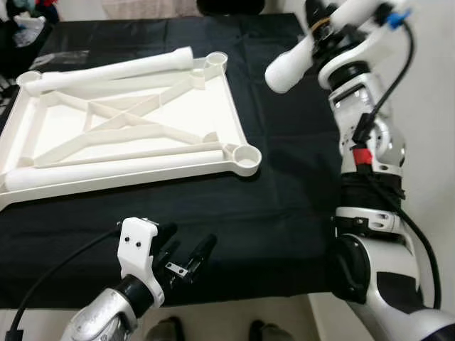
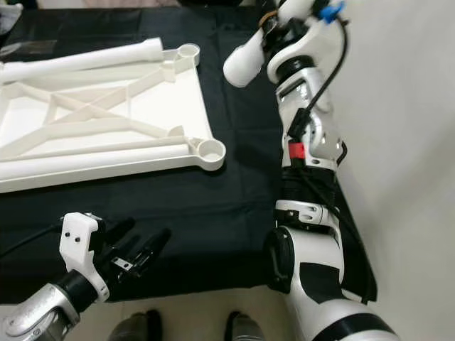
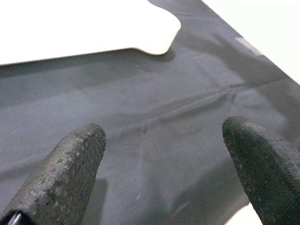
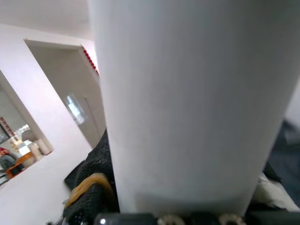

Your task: Building children table

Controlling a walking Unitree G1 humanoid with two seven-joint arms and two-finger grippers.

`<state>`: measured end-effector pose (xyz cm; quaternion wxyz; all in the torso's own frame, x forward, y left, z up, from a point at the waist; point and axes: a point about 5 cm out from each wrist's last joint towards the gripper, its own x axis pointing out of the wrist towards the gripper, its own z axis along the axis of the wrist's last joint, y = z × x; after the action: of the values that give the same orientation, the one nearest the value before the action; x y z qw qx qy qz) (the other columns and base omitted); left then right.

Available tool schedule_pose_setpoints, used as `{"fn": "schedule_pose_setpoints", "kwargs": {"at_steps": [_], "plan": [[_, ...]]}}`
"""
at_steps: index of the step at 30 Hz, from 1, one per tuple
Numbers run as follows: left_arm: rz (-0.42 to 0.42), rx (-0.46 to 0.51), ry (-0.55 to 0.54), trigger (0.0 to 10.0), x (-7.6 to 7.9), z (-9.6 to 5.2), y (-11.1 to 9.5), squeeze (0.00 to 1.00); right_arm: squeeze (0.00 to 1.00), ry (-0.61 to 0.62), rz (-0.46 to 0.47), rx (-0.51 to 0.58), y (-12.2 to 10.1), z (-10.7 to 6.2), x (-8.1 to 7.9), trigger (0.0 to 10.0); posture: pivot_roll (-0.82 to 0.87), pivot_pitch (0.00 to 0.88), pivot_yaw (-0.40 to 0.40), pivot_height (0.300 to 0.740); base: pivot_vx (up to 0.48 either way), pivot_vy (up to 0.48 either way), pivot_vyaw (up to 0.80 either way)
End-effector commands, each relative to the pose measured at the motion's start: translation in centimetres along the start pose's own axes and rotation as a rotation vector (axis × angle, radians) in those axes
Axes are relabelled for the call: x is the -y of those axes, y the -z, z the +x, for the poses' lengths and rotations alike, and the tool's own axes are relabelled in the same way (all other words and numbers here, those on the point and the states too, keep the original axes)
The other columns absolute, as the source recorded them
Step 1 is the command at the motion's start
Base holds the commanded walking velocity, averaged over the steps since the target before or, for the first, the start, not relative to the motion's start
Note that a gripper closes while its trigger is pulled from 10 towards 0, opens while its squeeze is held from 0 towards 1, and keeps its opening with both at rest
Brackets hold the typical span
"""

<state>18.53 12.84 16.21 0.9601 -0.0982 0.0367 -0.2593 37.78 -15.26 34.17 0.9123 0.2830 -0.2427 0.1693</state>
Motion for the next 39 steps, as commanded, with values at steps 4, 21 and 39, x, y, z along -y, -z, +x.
{"fn": "schedule_pose_setpoints", "kwargs": {"at_steps": [4, 21, 39], "plan": [[-0.035, -0.015, -0.017, 10.0, -0.2, -0.1, 1.0, 0.0, 0.0, -0.16, 0.193, 0.069, -1.6, 0.4, -2.0, 10.0, 0.05, 0.192, -0.02, 0.74, 0.0, 0.0, 0.0], [-0.002, 0.013, -0.042, 10.0, 0.0, -0.1, 0.7, 0.0, 0.0, -0.427, -0.635, -0.45, 7.4, -0.9, -3.8, 10.0, 0.06, 0.262, -0.026, 0.74, 0.0, 0.0, 0.0], [-0.005, 0.034, -0.045, 10.0, 1.2, -1.2, 0.0, 0.0, 0.0, -0.472, -0.424, -0.57, 9.2, -1.8, -2.0, 10.0, 0.07, 0.34, -0.024, 0.74, 0.0, 0.0, 0.0]]}}
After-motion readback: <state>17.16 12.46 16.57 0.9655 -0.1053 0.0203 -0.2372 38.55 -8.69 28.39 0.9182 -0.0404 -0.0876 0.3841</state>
